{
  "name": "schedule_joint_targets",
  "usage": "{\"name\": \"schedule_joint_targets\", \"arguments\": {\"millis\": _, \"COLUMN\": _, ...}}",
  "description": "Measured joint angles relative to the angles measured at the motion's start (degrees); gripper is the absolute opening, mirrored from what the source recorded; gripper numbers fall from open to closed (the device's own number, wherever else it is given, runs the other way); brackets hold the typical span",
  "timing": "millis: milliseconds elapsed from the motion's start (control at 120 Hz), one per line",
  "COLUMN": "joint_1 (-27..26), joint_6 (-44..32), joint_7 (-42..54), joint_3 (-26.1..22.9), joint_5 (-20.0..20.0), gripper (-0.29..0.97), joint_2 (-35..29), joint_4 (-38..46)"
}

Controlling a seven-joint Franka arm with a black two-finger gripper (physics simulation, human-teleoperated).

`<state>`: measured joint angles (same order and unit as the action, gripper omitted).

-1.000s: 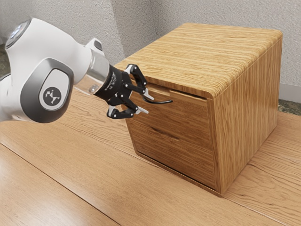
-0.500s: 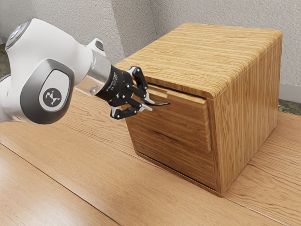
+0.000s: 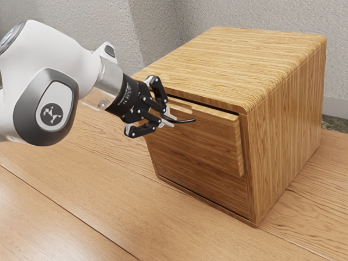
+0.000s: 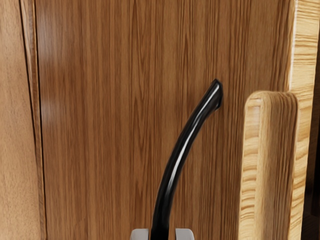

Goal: Pull the drawer handle with one arm to open the drawer

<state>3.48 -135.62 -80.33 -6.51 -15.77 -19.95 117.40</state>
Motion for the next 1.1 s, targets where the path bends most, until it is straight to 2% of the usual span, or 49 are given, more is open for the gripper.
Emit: {"name": "schedule_joint_targets", "arguments": {"millis": 1100, "joint_1": -0.56, "joint_6": 1.01, "joint_7": -0.71, "joint_3": 1.12, "joint_5": 0.01, "gripper": -0.03, "joint_2": -9.30, "joint_4": 8.85}}
